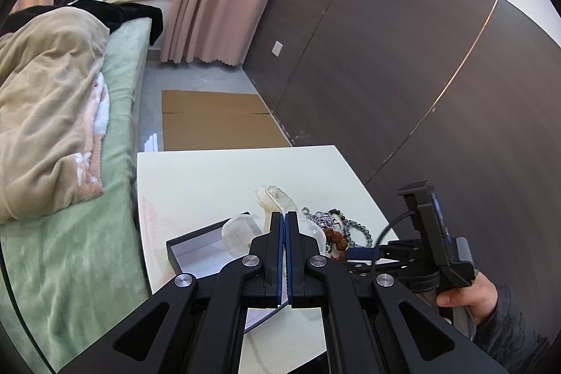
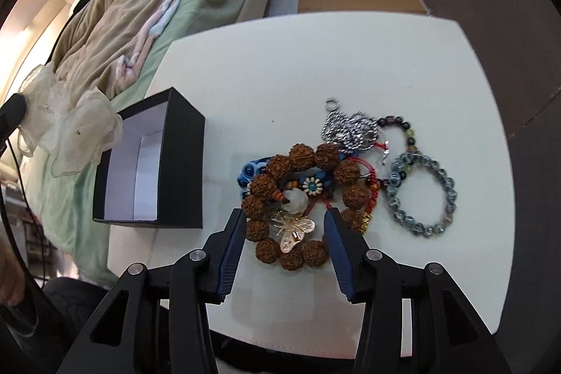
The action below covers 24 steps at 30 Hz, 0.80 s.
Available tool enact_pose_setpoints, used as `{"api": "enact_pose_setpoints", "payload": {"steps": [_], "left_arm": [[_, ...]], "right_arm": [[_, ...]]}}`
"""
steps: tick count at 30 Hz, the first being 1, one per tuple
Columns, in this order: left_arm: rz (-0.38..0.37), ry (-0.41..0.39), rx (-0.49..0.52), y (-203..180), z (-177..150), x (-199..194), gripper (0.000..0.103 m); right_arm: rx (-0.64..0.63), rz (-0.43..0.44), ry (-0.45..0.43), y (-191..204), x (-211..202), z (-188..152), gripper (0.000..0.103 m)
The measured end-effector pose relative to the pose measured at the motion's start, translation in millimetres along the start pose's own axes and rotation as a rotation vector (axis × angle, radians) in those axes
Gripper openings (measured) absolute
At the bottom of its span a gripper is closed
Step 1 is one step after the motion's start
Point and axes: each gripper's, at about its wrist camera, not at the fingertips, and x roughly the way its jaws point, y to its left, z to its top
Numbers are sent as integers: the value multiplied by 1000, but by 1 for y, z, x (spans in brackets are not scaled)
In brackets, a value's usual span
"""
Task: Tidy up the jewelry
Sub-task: 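Hold the white pouch in the left gripper while the right gripper grasps the gold butterfly charm, then carry the gold butterfly charm with the right gripper into the black box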
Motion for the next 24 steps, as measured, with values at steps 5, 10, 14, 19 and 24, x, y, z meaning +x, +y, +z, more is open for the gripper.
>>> {"api": "enact_pose_setpoints", "payload": {"steps": [5,10,14,19,24], "left_arm": [[0,0,1,-1,0,0,0],[2,2,0,2,0,0,0],[2,3,1,2,-2,1,0],[3,4,2,1,-3,2,0],[2,3,0,1,-3,2,0]], "right_arm": [[9,5,58,-6,16,1,38],[-21,-9,85,-3,23,2,38],[-36,-14,119,-1,29,7,38],[7,29,168,-11,36,12,29],[23,34,165,-12,39,7,25]]}}
